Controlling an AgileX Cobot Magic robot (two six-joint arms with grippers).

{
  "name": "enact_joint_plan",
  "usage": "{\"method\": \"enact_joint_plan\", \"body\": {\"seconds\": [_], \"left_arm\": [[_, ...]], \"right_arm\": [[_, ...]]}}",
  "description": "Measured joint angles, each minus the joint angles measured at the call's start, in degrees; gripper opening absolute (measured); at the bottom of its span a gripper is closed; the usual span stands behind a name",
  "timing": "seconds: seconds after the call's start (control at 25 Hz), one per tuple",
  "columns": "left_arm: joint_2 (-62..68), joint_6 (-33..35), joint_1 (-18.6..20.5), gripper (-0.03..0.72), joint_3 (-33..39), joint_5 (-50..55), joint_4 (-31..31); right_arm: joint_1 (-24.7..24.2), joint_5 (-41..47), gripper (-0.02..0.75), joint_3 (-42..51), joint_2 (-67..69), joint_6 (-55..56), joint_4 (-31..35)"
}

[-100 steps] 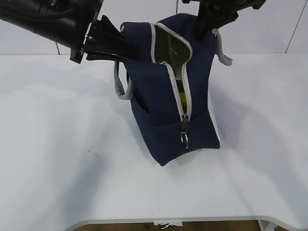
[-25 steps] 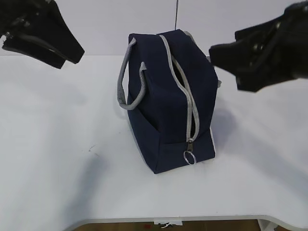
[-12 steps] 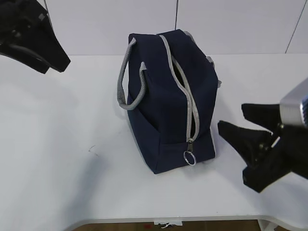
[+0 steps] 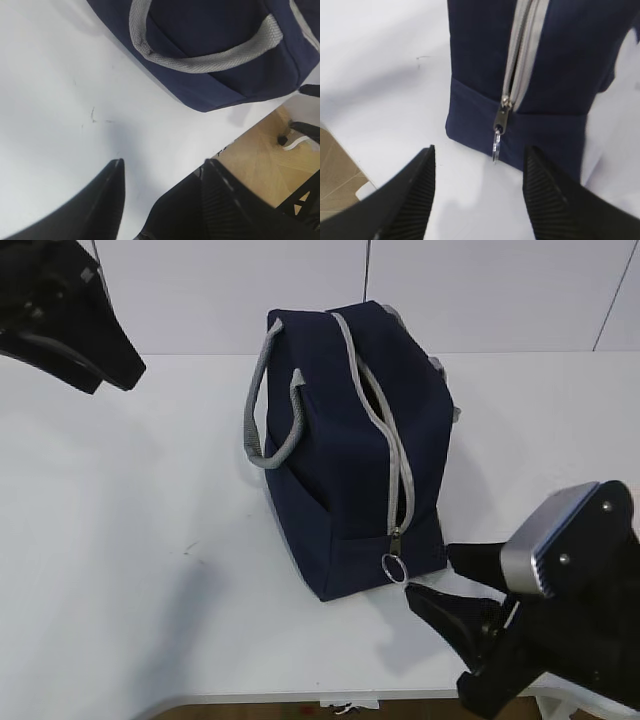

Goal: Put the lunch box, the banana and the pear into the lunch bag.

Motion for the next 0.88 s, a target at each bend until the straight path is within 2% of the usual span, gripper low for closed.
{"method": "enact_joint_plan", "body": {"seconds": [0.32,0.56,0.88], "left_arm": [[0.0,-0.6,0.0,0.38,0.0,0.0,0.0],[0.0,-0.6,0.0,0.379,0.0,0.0,0.0],[0.0,-0.6,0.0,0.379,0.0,0.0,0.0]], "right_arm": [[0.0,-8.1,0.435,0.0,8.6,2.5,-0.1],[0.0,-12.9,0.435,0.0,13.2,3.6,3.7],[0.0,-22.2,0.435,-0.2,20.0,3.6,4.2]]}}
